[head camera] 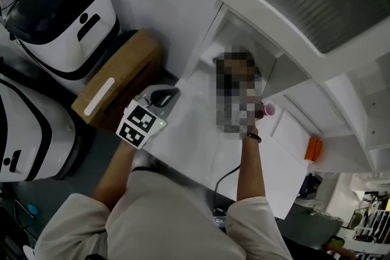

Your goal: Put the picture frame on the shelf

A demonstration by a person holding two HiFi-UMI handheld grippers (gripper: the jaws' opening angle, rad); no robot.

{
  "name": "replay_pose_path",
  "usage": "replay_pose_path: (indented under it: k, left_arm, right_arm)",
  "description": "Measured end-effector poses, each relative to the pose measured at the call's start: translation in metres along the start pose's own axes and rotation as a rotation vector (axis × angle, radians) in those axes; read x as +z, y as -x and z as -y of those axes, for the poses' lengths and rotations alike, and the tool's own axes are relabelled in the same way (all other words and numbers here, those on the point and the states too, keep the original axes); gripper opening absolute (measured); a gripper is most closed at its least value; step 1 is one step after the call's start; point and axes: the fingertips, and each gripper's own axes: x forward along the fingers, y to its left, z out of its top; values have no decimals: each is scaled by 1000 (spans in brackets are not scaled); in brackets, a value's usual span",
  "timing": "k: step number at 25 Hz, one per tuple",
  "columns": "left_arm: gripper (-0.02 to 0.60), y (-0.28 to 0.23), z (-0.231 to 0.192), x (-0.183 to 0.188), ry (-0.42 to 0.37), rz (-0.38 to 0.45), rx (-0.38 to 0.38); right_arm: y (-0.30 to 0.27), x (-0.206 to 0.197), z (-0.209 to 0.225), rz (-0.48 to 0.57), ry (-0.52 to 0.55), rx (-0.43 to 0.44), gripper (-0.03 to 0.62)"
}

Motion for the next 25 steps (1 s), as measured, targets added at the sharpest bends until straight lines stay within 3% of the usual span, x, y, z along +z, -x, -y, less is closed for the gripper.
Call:
replay_pose_path:
  k: [8,14,25]
  left_arm:
    - [2,2,-2,2,5,8,6]
    - [2,6,1,5,0,13,9]
    - [2,10,23,11,-10,25,-13]
  right_arm:
    - [-3,1,4,11,-41,5,186]
    - [6,3,2,21,-73,-3,233]
    - [47,-1,2,42,-117,-16,222]
